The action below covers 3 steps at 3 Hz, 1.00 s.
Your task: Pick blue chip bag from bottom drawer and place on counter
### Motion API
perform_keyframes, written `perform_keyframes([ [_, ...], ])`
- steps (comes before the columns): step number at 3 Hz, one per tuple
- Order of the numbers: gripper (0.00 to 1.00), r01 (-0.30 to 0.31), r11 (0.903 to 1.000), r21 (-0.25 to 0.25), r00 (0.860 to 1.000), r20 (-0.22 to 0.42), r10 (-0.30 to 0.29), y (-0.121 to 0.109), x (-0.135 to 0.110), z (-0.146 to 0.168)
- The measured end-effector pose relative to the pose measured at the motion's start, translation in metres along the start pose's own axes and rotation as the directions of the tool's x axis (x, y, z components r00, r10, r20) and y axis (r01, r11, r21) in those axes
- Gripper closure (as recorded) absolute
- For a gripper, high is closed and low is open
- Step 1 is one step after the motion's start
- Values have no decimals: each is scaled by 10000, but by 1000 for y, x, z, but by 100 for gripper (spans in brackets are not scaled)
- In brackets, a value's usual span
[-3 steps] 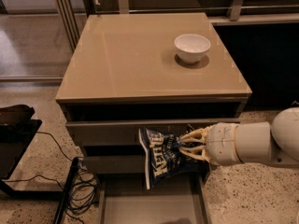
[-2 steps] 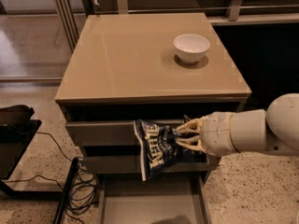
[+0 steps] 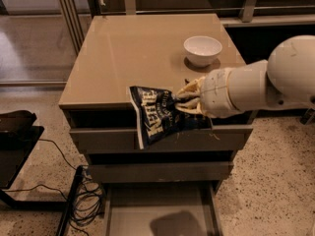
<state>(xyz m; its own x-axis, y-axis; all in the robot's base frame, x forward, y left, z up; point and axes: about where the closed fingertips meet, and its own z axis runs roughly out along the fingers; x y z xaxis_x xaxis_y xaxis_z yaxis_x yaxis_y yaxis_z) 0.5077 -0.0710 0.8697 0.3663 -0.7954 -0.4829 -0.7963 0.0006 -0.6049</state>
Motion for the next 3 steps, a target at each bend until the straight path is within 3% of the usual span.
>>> perform_keyframes([
  [1,100,-39,9988,495,9994,356,22,-31,1,0],
  [3,100,112,9993,355,9986,518,-131,-31,-8,8],
])
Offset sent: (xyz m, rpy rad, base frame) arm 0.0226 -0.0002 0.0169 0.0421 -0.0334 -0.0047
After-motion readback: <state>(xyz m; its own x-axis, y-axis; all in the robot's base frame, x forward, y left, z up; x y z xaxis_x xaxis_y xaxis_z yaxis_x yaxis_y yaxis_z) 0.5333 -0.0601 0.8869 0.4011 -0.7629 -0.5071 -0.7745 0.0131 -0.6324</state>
